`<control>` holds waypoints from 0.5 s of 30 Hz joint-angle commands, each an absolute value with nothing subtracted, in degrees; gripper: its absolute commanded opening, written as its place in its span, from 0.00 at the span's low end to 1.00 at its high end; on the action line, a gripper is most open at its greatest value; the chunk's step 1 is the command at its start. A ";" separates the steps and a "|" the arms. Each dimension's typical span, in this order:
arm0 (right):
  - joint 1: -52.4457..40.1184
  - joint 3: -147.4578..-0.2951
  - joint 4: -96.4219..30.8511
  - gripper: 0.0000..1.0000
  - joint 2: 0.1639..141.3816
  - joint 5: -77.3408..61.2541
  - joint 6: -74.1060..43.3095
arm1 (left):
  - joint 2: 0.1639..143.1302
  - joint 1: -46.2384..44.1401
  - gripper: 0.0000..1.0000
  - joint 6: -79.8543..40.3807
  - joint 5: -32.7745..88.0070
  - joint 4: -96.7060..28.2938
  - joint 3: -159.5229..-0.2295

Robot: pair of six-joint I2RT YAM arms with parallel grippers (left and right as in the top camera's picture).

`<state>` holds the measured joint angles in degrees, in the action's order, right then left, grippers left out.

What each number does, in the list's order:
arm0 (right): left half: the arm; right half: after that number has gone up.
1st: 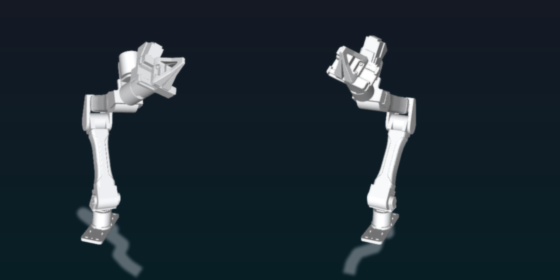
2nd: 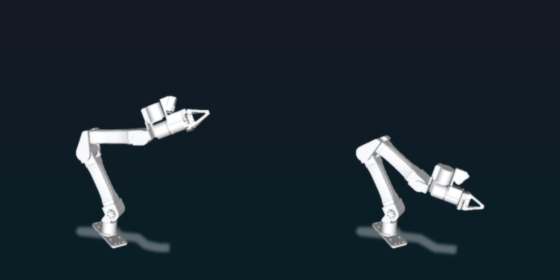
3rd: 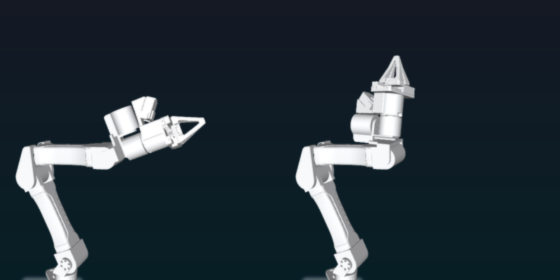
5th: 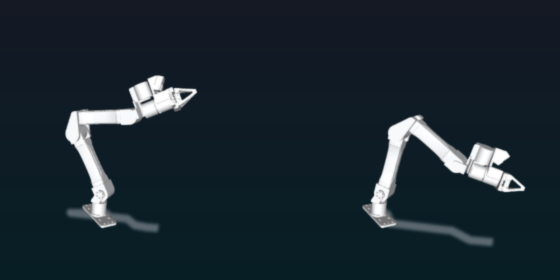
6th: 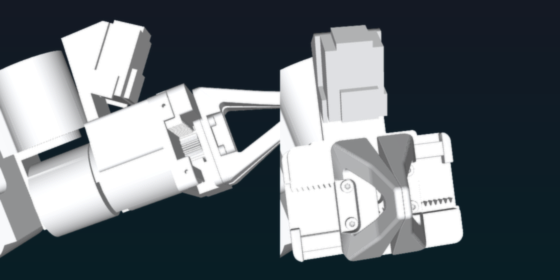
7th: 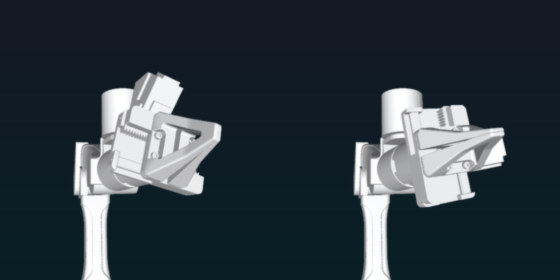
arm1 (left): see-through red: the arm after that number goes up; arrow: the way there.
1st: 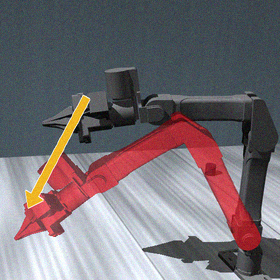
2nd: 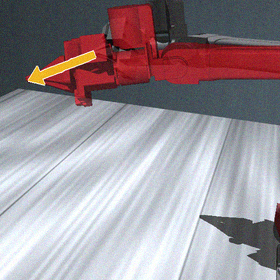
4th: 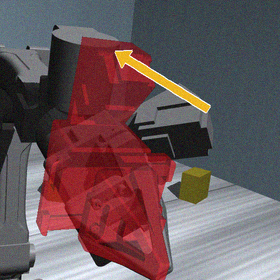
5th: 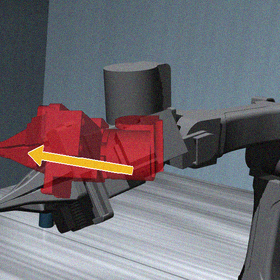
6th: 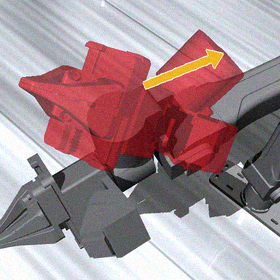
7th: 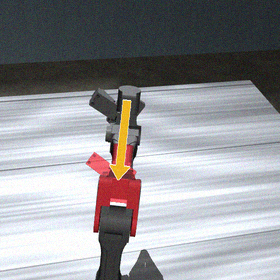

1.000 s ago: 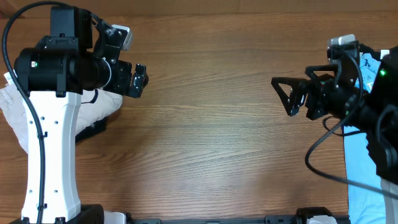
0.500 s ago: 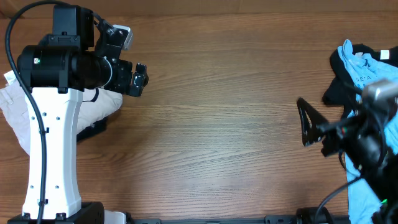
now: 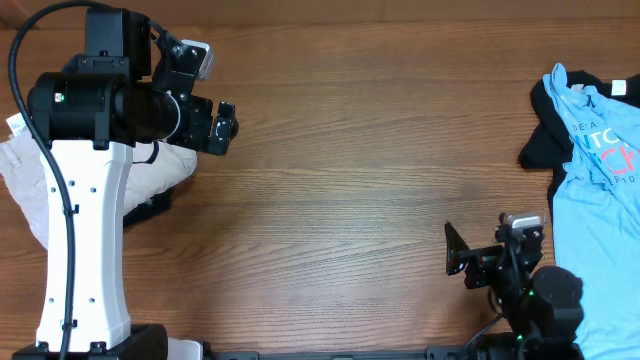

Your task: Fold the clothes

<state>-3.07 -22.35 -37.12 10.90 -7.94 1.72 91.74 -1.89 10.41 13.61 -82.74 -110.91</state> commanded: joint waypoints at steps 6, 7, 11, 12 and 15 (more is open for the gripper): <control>-2.87 -10.94 -31.46 1.00 0.38 -9.06 1.54 | 91.83 -2.00 1.00 9.61 13.34 -82.67 -110.83; -2.87 -10.44 -31.09 1.00 0.16 -9.06 1.54 | 91.83 -2.00 1.00 9.61 13.34 -82.67 -110.83; -2.87 -9.15 -31.16 1.00 0.16 -9.06 1.54 | 91.83 -2.00 1.00 9.61 13.34 -82.67 -110.83; -2.87 -8.58 -31.18 1.00 0.16 -9.06 1.54 | 91.83 -2.00 1.00 9.61 13.34 -82.67 -110.83; -2.87 -8.51 -31.18 1.00 0.25 -9.04 1.54 | 91.83 -2.00 1.00 9.61 13.34 -82.67 -110.83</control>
<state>-3.07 -9.04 -31.51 0.91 -8.75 1.67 91.74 -1.89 10.41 13.61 -82.74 -110.91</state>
